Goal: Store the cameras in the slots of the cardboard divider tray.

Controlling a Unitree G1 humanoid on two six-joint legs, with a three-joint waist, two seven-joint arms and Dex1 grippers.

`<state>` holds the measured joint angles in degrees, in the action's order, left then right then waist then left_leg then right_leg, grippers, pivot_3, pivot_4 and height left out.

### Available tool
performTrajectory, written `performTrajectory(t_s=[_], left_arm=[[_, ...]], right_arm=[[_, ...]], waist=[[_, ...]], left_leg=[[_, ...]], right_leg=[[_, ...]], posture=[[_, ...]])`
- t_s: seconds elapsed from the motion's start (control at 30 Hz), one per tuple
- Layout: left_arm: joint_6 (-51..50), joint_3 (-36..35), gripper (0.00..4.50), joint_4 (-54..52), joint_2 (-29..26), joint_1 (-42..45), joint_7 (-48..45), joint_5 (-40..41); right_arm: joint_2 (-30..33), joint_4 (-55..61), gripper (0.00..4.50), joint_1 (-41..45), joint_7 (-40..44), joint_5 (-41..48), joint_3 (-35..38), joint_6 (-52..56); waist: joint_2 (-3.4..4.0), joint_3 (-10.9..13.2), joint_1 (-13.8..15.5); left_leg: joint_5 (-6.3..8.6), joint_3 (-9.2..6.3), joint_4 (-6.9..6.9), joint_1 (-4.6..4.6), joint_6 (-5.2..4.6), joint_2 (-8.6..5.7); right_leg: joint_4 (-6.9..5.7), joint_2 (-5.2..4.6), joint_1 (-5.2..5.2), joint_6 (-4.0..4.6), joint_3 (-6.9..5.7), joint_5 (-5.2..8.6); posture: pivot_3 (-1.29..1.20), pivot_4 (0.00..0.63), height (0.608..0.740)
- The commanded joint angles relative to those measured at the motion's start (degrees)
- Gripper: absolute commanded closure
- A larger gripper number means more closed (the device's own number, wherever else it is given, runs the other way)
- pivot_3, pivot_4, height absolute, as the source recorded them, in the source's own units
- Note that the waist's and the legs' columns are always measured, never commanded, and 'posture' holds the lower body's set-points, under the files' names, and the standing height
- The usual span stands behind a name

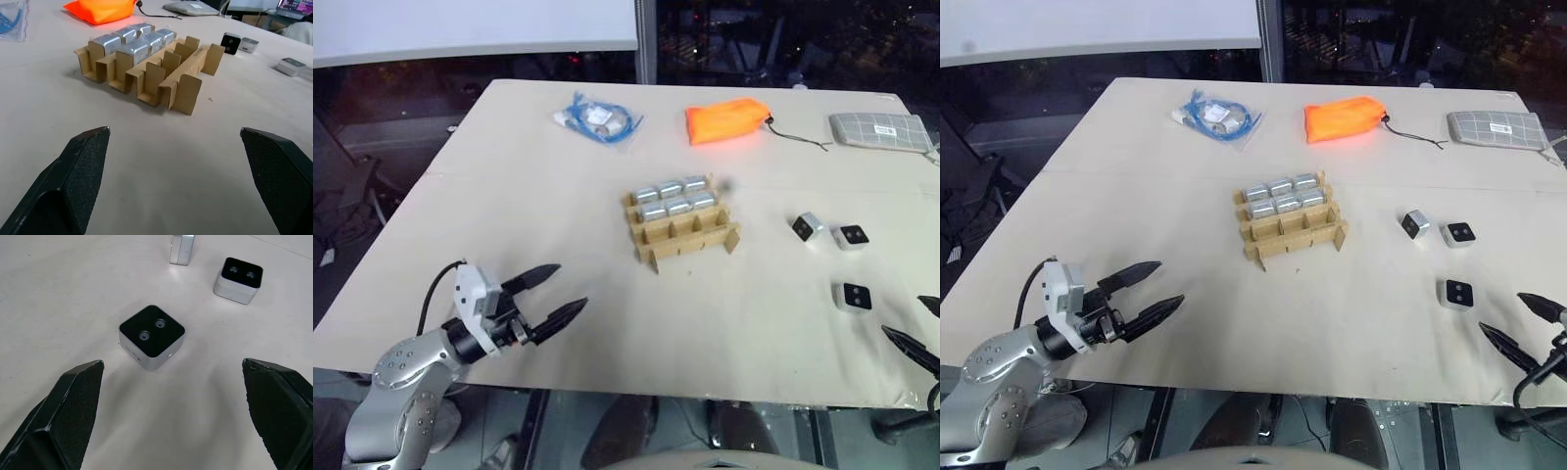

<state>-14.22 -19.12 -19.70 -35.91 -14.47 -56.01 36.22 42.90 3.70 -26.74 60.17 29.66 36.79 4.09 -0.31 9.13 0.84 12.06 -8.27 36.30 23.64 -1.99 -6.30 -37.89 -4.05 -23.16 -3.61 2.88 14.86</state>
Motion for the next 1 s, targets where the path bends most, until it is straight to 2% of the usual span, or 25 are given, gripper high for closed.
performTrajectory(t_s=[0.03,0.23,0.37,0.5,0.6,0.73,0.87,1.0], left_arm=[[-1.14,-0.39,0.05,-1.81,-0.65,1.57,0.79,1.64],[-4.36,-1.53,0.05,0.27,0.43,7.45,4.71,4.27],[-7.37,-2.19,0.05,2.55,1.63,12.62,10.73,4.81],[-13.76,-2.94,0.05,3.52,1.42,17.74,17.95,6.35],[-14.18,-3.81,0.05,1.38,1.17,19.13,13.98,11.20],[-12.17,-2.14,0.05,-3.03,-3.74,16.97,0.44,13.18],[-14.34,-1.53,0.05,-5.31,-6.56,16.61,-4.23,16.22],[-14.48,-0.10,0.05,-6.55,-7.70,15.82,-6.95,16.28]], right_arm=[[-0.48,0.45,0.00,-0.14,-1.16,-0.79,1.72,-1.46],[-1.31,-1.56,0.00,2.51,-6.46,-4.61,1.21,-3.19],[-2.15,-1.64,0.00,6.02,-11.57,-5.52,1.37,-2.45],[-1.67,1.82,0.00,8.52,-21.57,-9.51,1.31,4.98],[-0.92,6.73,0.00,9.31,-21.82,-4.41,1.41,14.05],[-1.05,13.23,0.00,11.54,-23.17,2.40,1.71,24.27],[-1.89,19.65,0.00,10.16,-25.27,6.41,1.64,32.00],[-4.79,26.29,0.00,8.30,-31.38,7.98,-0.04,38.39]], waist=[[0.00,0.00,0.00],[0.03,-0.02,0.04],[0.04,-0.03,-0.05],[0.05,-0.03,0.04],[0.05,-0.03,0.02],[0.07,-0.03,-0.26],[0.13,-0.03,0.12],[0.12,-0.03,0.09]], left_leg=[[0.00,0.00,0.00,0.00,0.00,0.00],[0.00,0.00,0.03,-0.02,0.01,0.00],[-0.03,0.01,0.03,-0.04,-0.03,0.00],[-0.06,0.00,0.03,-0.06,-0.07,-0.01],[-0.07,-0.01,0.03,-0.02,-0.09,-0.02],[-0.07,0.04,0.00,0.08,-0.10,-0.01],[-0.07,0.04,-0.01,0.08,-0.12,-0.01],[-0.07,-0.01,-0.01,0.10,-0.12,-0.01]], right_leg=[[0.00,0.00,0.00,0.00,0.00,0.00],[-0.01,0.00,0.03,-0.01,-0.19,-0.01],[-0.03,0.02,0.02,-0.04,-0.19,-0.03],[-0.07,0.03,0.02,-0.21,-0.20,-0.13],[-0.05,0.04,-0.01,-0.22,-0.20,-0.14],[-0.05,0.04,-0.15,-0.21,-0.13,-0.14],[-0.04,0.01,-0.14,-0.03,-0.12,-0.04],[-0.02,0.01,-0.13,-0.03,-0.08,-0.04]], posture=[[0.00,0.150,0.740],[0.00,0.150,0.740],[0.00,0.150,0.740],[0.00,0.150,0.740],[0.00,0.150,0.740],[0.00,0.150,0.740],[0.00,0.150,0.740],[0.00,0.150,0.740]])
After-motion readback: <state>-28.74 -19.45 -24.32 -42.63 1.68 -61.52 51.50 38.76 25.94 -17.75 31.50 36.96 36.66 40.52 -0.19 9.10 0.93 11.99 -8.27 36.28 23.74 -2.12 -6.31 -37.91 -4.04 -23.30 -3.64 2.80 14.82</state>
